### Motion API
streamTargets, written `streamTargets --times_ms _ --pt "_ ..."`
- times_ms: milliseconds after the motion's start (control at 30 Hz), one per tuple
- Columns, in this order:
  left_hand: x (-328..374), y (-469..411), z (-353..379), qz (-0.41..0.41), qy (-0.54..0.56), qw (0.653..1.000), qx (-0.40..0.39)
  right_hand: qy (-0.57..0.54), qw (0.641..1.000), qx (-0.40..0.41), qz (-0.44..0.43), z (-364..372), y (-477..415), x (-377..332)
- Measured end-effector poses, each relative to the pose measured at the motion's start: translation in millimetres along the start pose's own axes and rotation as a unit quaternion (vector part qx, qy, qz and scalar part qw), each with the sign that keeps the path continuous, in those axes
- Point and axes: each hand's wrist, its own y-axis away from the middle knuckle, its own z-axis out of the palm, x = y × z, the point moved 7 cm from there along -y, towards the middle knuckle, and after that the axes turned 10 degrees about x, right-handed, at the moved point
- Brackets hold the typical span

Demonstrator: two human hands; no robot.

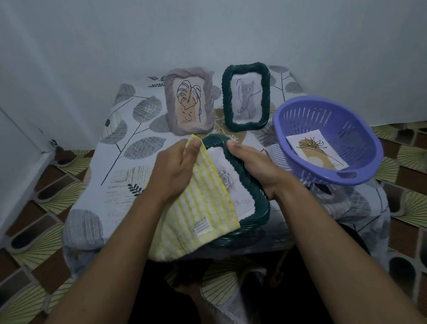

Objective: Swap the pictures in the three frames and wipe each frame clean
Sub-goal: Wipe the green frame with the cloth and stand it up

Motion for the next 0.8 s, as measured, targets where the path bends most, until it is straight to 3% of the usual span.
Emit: streamTargets --times_ms 200,433,533,633,700,800 --pt "-10.2 5.8 0.3 -0.079 0.055 0.995 0.007 -0.007 0.999 -0.009 0.046 -6.1 -0.4 1.7" --pt "-42.3 7.0 -22.5 -0.250 -0.003 0.956 0.156 -0.248 0.966 0.061 0.032 -14.2 5.8 18.8" --pt "-40.2 11.5 -25.7 -0.274 -0.014 0.944 0.181 -0.264 0.958 0.111 0.001 -1.2 9.7 21.9" --pt "-35.4 15.8 -18.5 -0.284 0.030 0.940 0.189 -0.214 0.953 0.215 -0.021 -4.9 6.5 27.4" --pt "-25.2 18.4 -14.5 -0.246 0.055 0.947 0.197 -0.194 0.943 0.265 -0.047 -17.4 -4.8 34.3" --pt "-17.2 20.9 -12.9 -0.175 -0.050 0.963 0.197 -0.173 0.939 0.286 -0.078 -11.9 3.8 17.7"
